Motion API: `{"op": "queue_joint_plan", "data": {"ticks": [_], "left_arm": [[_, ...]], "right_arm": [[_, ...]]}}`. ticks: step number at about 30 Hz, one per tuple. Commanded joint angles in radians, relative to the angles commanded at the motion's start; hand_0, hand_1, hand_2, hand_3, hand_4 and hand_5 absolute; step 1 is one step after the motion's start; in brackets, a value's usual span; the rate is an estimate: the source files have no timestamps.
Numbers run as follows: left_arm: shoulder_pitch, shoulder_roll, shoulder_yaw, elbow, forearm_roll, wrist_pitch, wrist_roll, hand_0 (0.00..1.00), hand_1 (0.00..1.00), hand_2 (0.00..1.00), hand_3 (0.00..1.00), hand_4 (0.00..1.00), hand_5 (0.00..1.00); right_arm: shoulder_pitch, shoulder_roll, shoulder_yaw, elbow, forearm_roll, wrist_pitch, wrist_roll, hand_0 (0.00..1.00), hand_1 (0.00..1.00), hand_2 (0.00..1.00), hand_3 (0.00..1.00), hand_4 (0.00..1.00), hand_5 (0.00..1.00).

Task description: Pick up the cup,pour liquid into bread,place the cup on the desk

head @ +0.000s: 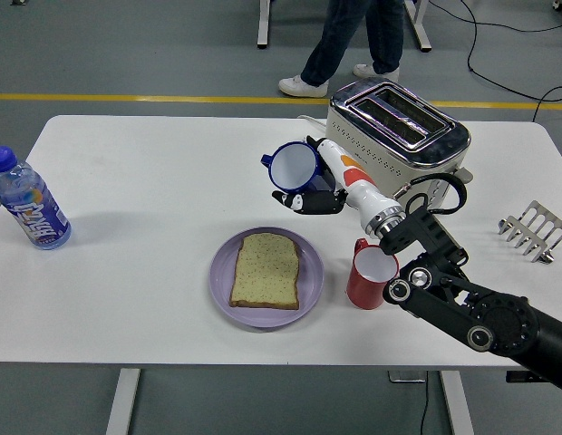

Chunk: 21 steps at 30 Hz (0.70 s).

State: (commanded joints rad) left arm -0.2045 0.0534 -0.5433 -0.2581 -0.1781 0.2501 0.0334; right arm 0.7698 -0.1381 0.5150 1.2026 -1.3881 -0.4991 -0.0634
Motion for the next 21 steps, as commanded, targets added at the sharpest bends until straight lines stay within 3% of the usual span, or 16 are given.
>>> {"op": "queue_joint_plan", "data": {"ticks": [21], "left_arm": [[0.008, 0.0, -0.023, -0.001, 0.04, 0.004, 0.012, 0.69, 0.756, 0.773, 0.611, 0.396, 0.998]], "right_arm": [[0.037, 0.01, -0.051, -0.084, -0.29, -0.034, 0.026, 0.367, 0.407, 0.537, 0.564, 0.733, 0.002]]}}
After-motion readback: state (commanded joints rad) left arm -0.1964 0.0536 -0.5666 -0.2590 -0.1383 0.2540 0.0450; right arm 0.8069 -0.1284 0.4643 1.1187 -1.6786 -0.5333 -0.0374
